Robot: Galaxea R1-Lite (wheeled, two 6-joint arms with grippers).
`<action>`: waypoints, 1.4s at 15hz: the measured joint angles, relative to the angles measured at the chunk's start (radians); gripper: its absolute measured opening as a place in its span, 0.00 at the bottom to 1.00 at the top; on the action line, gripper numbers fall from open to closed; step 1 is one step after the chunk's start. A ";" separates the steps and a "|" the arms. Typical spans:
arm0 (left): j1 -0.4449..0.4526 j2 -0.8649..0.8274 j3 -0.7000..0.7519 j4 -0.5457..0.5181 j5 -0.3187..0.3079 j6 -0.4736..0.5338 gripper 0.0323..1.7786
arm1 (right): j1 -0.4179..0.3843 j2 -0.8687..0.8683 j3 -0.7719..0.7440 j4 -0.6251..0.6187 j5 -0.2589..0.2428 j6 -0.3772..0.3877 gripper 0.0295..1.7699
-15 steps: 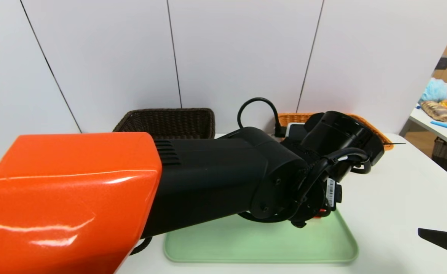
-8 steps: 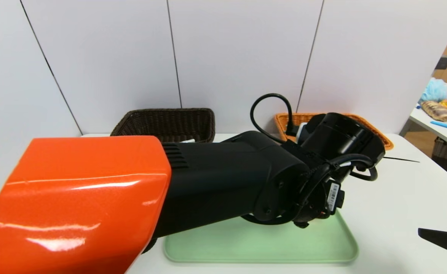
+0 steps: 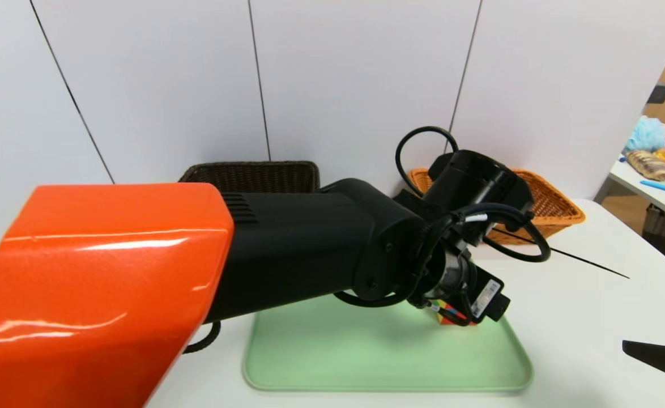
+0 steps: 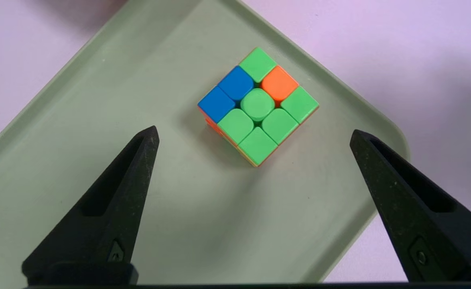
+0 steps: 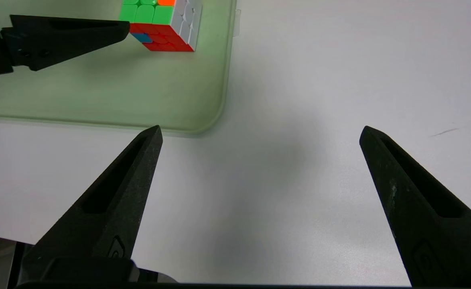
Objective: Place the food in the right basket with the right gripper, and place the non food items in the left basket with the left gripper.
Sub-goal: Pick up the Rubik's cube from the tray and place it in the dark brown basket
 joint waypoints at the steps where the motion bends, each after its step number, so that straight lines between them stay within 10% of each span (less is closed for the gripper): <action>1: 0.016 -0.008 0.001 0.004 -0.048 0.037 0.95 | 0.000 0.000 0.000 0.000 0.000 0.000 0.96; 7: 0.119 -0.047 0.048 0.019 -0.373 0.268 0.95 | 0.000 -0.001 0.004 0.000 0.000 0.000 0.96; 14: 0.181 -0.026 0.081 0.009 -0.598 0.509 0.95 | 0.000 -0.004 0.026 -0.001 0.000 0.001 0.96; 21: 0.190 0.077 0.000 -0.066 -0.640 0.592 0.95 | 0.000 -0.004 0.033 -0.001 0.000 0.000 0.96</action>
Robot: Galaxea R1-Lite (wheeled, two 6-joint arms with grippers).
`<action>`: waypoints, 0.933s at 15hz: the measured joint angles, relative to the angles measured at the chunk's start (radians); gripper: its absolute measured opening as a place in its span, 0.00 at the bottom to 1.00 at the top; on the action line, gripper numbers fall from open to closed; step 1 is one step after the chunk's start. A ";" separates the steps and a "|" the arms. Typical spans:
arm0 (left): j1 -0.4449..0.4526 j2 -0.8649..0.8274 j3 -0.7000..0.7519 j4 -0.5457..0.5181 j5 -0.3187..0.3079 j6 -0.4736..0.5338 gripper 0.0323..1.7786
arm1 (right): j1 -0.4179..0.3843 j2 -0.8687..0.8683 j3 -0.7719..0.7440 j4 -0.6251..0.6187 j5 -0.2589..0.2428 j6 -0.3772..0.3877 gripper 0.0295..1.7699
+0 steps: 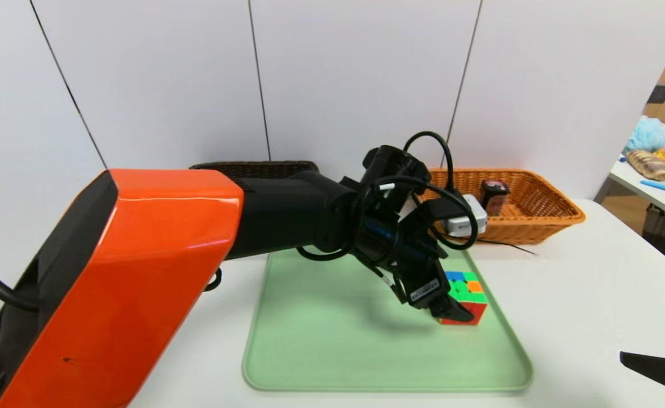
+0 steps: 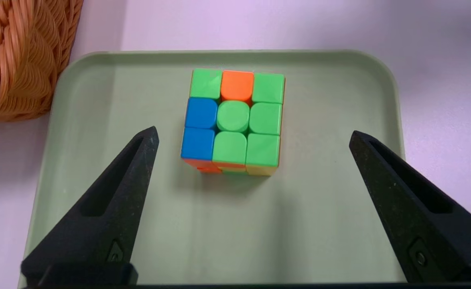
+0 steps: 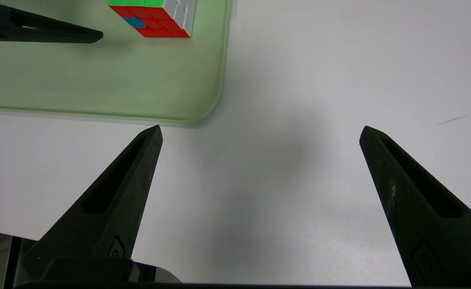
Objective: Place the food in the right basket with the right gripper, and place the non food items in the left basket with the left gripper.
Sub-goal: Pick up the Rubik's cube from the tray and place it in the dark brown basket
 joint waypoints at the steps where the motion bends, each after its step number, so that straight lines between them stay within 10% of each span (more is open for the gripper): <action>1: 0.000 0.014 -0.005 -0.013 -0.007 0.000 0.95 | 0.000 0.000 0.003 0.000 -0.001 0.000 0.96; 14: -0.011 0.116 -0.011 -0.103 -0.019 -0.006 0.95 | 0.000 0.008 0.011 -0.001 -0.001 0.001 0.96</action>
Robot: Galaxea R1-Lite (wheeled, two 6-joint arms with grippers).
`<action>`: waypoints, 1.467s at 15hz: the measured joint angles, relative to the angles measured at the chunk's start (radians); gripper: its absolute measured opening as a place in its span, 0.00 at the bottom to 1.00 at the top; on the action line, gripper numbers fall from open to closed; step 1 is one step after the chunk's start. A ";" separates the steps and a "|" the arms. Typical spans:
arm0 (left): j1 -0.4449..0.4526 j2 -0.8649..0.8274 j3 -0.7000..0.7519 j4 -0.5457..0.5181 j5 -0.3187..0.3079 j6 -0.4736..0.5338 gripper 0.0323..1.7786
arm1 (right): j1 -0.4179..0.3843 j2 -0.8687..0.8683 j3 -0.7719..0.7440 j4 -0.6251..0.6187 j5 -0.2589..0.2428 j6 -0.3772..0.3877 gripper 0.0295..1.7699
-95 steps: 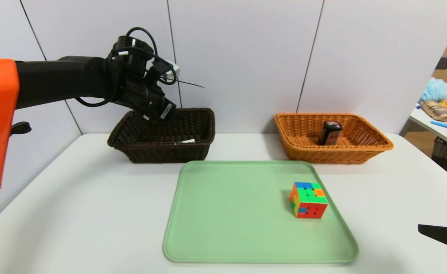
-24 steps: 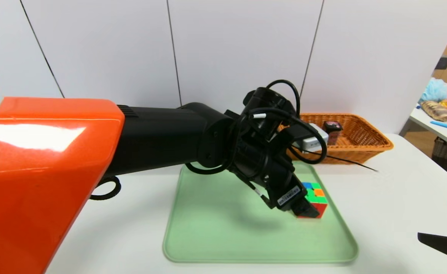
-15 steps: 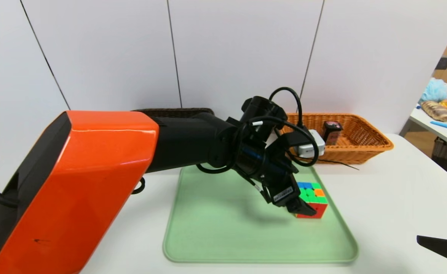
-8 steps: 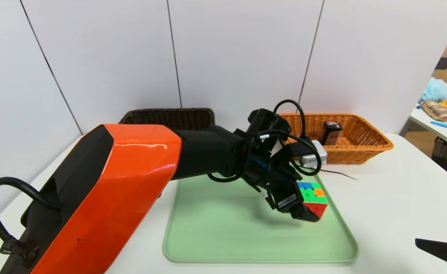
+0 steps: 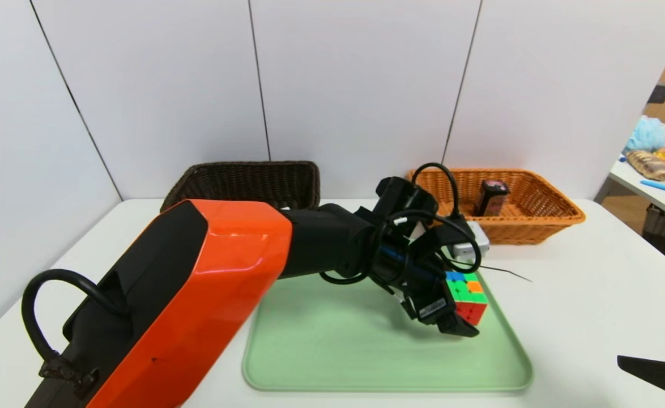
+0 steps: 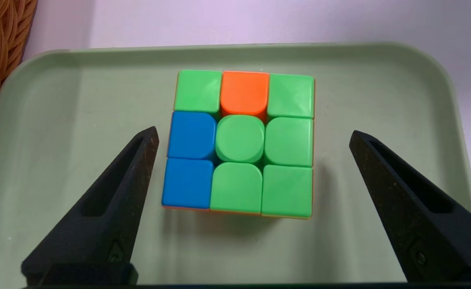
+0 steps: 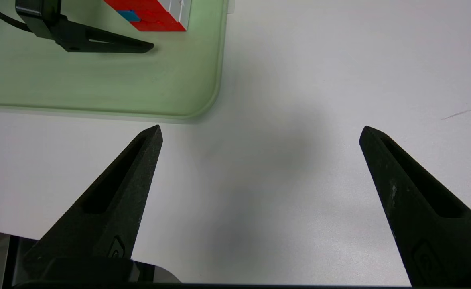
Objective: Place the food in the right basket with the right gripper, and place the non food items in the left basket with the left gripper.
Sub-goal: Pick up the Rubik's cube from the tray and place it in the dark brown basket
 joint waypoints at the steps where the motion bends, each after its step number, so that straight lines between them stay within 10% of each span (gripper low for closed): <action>1: -0.001 0.003 0.000 -0.001 0.000 0.000 0.95 | 0.000 0.000 0.000 0.000 0.000 0.000 0.96; 3: -0.005 0.008 0.000 -0.006 0.001 -0.003 0.95 | 0.000 0.000 0.001 0.000 -0.001 0.000 0.96; 8: -0.008 0.010 0.000 -0.007 0.004 -0.004 0.55 | 0.000 0.000 0.003 0.000 0.000 0.000 0.96; 22: 0.125 -0.174 0.094 0.025 0.008 -0.076 0.54 | 0.000 0.005 -0.001 -0.039 0.004 -0.004 0.96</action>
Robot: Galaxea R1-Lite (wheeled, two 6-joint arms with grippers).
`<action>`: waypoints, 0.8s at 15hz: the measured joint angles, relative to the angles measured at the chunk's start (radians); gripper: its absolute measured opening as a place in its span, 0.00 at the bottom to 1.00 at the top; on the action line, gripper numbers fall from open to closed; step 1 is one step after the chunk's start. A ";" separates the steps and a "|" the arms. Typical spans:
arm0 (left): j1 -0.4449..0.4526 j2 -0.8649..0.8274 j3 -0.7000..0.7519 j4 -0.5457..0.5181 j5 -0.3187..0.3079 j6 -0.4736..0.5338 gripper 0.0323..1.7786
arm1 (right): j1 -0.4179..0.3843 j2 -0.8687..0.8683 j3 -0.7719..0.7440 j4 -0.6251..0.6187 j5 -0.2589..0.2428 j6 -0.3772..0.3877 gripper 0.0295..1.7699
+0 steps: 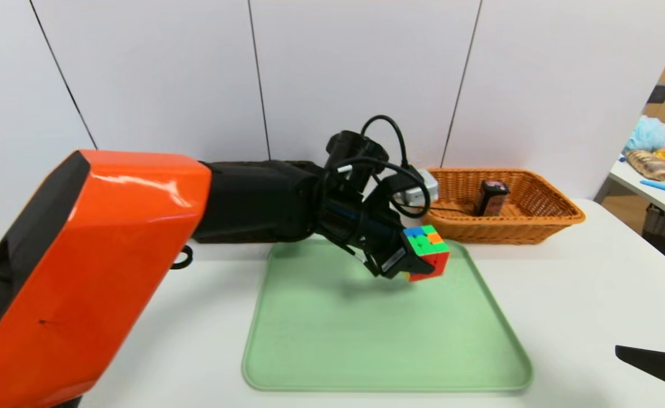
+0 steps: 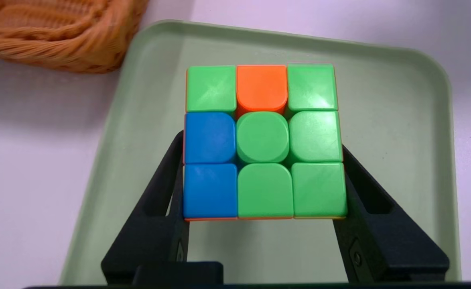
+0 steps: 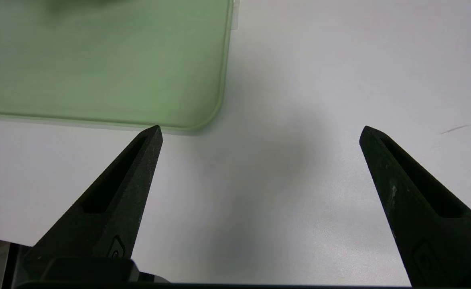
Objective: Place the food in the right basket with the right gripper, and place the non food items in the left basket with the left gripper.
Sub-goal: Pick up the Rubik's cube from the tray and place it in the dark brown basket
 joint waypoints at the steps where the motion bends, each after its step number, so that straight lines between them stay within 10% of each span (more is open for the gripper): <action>1: 0.019 -0.028 0.016 0.002 0.000 0.000 0.54 | 0.000 0.002 -0.002 0.000 0.000 0.000 0.96; 12: 0.195 -0.258 0.083 0.054 0.056 -0.114 0.54 | 0.013 0.007 -0.013 0.000 0.001 -0.003 0.96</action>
